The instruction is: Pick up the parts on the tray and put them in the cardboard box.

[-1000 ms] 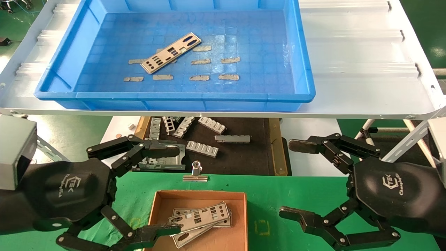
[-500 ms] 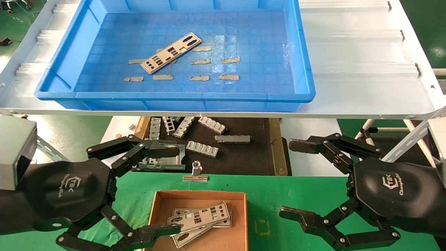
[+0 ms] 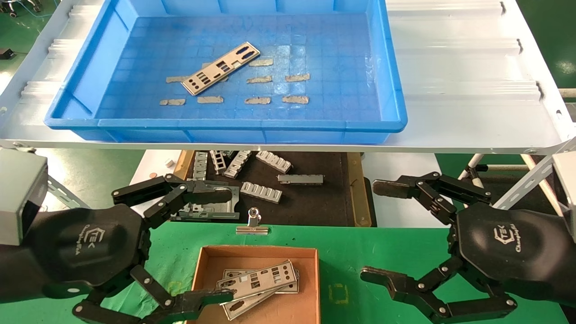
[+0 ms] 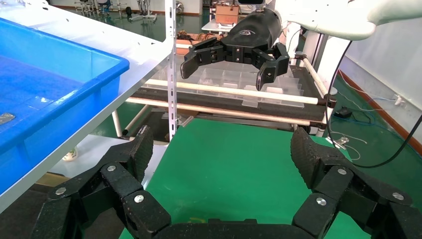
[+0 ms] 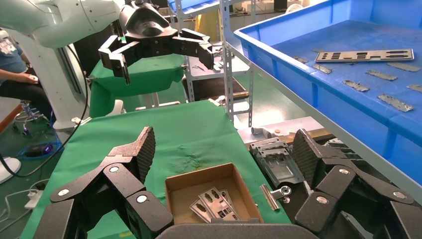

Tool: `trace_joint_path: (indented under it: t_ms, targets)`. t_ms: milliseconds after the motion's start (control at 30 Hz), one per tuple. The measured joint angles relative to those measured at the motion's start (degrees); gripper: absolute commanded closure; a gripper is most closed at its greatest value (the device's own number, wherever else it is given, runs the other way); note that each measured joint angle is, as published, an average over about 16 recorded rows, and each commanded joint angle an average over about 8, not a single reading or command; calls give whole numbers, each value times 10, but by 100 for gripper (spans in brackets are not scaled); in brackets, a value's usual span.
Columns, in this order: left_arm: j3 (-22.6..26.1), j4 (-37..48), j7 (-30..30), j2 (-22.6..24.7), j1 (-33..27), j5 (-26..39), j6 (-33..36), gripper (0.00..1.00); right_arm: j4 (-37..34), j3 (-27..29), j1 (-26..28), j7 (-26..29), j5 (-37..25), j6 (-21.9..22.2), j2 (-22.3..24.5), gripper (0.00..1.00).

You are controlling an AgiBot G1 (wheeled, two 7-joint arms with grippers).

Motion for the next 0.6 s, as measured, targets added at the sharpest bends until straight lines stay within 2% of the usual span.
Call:
trace_joint_path:
  t_ms: [600]
  targets:
    - [0, 0, 0, 0, 0, 0, 0, 0, 0, 0, 0, 0, 0, 0, 0, 0]
